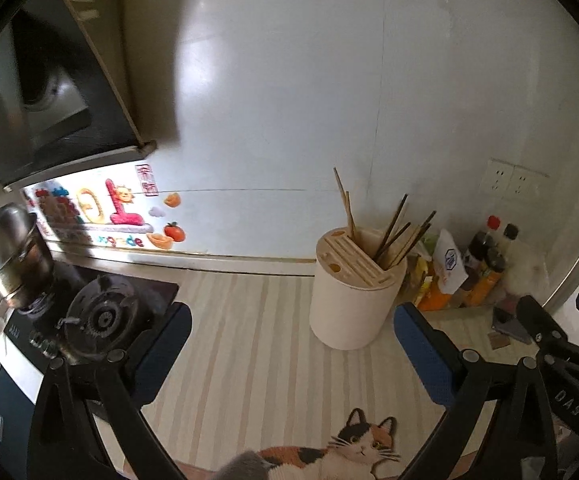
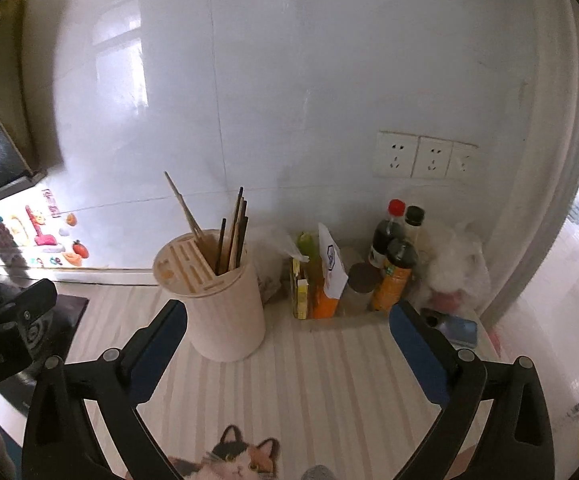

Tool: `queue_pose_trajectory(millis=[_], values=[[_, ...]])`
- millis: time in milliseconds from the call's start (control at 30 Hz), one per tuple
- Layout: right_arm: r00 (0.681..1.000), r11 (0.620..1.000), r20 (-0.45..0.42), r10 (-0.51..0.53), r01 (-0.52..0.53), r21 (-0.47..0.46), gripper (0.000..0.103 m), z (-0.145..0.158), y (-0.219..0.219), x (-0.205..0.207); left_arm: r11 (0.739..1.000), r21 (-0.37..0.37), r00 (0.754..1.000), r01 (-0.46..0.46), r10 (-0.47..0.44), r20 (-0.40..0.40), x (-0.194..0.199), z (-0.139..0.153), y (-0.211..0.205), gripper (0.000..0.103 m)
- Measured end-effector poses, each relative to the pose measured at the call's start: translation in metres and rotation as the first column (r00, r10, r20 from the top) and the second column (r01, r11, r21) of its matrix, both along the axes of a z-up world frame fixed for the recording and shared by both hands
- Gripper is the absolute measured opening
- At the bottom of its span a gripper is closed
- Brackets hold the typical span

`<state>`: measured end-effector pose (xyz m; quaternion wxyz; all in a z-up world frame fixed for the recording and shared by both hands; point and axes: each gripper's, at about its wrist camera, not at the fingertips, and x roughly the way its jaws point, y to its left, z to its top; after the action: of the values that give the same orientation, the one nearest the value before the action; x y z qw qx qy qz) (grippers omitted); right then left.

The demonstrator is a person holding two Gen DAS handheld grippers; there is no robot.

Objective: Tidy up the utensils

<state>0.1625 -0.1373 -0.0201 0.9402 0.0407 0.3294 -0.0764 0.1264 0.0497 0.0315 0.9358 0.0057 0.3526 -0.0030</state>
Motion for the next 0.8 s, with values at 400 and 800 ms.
queue_pose_trajectory(millis=[400, 800], values=[[0.997, 0.999, 0.075, 0.022, -0.019, -0.035, 0.103, 0.063, -0.016, -0.095, 1.000, 0.011, 0.999, -0.012, 0.011, 0.032, -0.080, 0.034, -0.010, 0.103], [0.990, 0.998, 0.140, 0.024, -0.016, -0.054, 0.103, 0.089, -0.014, -0.157, 1.000, 0.006, 0.999, -0.023, 0.023, 0.037, -0.122, 0.040, -0.012, 0.103]])
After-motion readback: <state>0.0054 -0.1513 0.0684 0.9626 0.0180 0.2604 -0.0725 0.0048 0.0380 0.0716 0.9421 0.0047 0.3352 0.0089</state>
